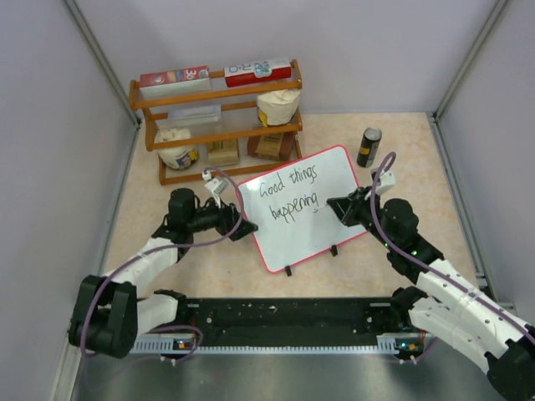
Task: Write a sentence on the whiteboard
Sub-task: Place the whiteboard marker at the center of the board.
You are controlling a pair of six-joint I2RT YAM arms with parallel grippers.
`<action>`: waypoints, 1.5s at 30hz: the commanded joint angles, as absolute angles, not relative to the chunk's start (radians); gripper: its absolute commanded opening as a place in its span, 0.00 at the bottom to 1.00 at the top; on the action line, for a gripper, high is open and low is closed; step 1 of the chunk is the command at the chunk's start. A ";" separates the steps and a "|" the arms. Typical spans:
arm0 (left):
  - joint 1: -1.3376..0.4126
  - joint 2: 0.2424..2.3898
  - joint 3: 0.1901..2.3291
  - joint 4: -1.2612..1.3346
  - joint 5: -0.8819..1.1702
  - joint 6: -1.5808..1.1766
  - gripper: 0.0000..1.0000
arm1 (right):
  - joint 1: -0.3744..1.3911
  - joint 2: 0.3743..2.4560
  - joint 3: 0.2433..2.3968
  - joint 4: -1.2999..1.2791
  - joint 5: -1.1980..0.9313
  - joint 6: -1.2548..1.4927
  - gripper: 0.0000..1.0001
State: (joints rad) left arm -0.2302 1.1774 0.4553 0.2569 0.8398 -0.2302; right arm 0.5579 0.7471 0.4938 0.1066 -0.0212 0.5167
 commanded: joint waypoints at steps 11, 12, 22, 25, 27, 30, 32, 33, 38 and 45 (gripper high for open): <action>-0.229 0.689 0.365 0.154 0.436 -0.293 0.99 | 0.543 0.727 0.549 0.086 -0.077 0.528 0.00; -0.229 0.668 0.359 0.150 0.404 -0.298 0.99 | 0.543 0.724 0.546 0.081 -0.083 0.531 0.00; -0.230 0.508 0.393 0.078 0.246 -0.353 0.99 | 0.543 0.641 0.434 -0.080 -0.186 0.646 0.00; -0.230 0.518 0.417 0.098 0.238 -0.379 0.99 | 0.543 0.603 0.381 -0.147 -0.213 0.704 0.00; -0.230 0.544 0.449 0.101 0.256 -0.387 0.99 | 0.542 0.577 0.351 -0.175 -0.247 0.757 0.00; -0.230 0.586 0.508 0.083 0.268 -0.397 0.99 | 0.543 0.551 0.286 -0.206 -0.288 0.829 0.00; -0.230 0.610 0.546 0.069 0.281 -0.393 0.99 | 0.543 0.543 0.233 -0.207 -0.330 0.867 0.00; -0.230 0.615 0.554 0.069 0.291 -0.391 0.99 | 0.542 0.538 0.218 -0.206 -0.342 0.883 0.00; -0.230 0.627 0.572 0.110 0.336 -0.388 0.99 | 0.543 0.526 0.146 -0.206 -0.391 0.954 0.00; -0.230 0.623 0.569 0.123 0.367 -0.371 0.99 | 0.542 0.561 0.121 -0.210 -0.403 0.979 0.26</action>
